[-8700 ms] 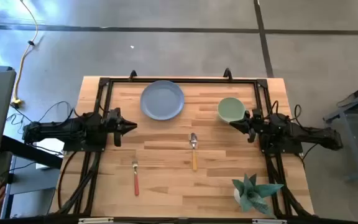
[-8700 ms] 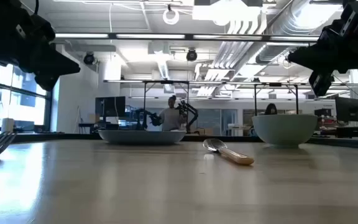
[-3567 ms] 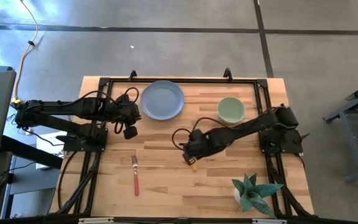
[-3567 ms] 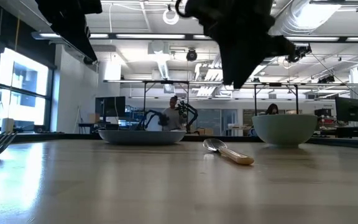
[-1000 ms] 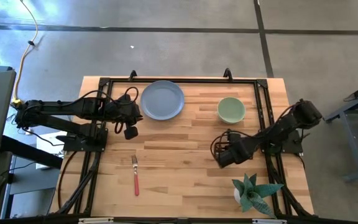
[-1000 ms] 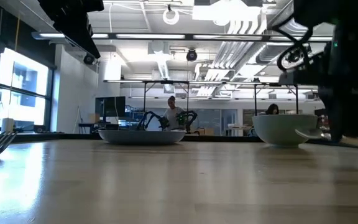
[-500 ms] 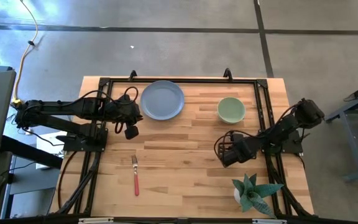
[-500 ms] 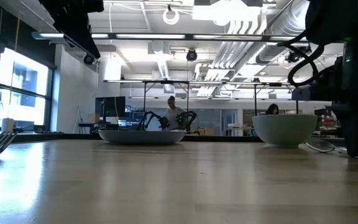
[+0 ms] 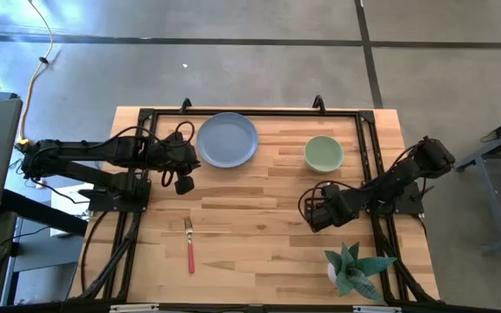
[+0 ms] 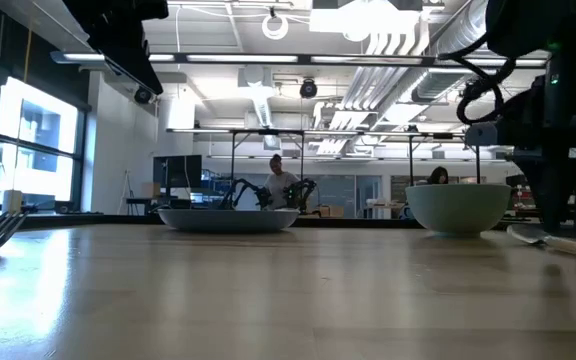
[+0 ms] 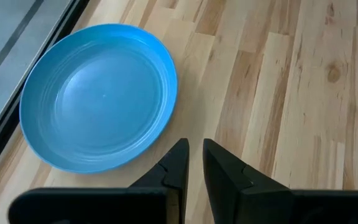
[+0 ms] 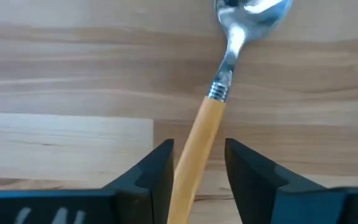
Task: Set table place
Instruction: Adjust the blue plate
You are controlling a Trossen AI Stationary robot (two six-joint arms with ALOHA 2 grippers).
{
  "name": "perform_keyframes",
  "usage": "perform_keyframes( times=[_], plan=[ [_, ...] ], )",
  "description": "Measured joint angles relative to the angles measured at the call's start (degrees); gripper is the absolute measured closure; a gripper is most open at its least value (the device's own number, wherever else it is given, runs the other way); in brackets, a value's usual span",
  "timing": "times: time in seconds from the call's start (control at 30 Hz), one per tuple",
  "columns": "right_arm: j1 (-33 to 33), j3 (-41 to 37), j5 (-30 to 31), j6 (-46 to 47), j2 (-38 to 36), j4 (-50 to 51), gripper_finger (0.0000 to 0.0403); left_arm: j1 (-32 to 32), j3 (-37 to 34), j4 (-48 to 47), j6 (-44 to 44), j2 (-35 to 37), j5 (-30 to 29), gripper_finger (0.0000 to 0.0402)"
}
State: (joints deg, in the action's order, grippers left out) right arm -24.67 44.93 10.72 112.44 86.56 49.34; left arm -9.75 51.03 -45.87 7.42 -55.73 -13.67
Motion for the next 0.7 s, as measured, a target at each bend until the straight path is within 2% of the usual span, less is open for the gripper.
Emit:
perform_keyframes(
  times=[0.17,0.33,0.47,0.57,0.7],
  plan=[
    [0.00,4.30,3.40,-0.88,0.00,3.54,0.0267,0.00,0.00,1.56,-0.87,-0.04,0.05,0.0364],
    [-0.01,12.53,5.74,-2.67,0.00,13.97,0.0266,-0.06,0.02,6.21,-5.60,-2.26,0.17,0.0364],
    [-0.02,21.38,11.60,-4.66,-0.03,22.94,0.0265,-0.06,0.02,10.37,-8.76,-8.21,1.10,0.0364],
    [-0.02,27.84,16.72,-6.27,-0.09,29.33,0.0265,-0.06,0.02,12.79,-9.29,-14.22,4.97,0.0364],
    [0.00,35.01,21.25,-10.14,-0.09,35.26,0.0265,-0.06,1.75,11.60,-10.26,-22.05,10.17,0.0353]
  ],
)
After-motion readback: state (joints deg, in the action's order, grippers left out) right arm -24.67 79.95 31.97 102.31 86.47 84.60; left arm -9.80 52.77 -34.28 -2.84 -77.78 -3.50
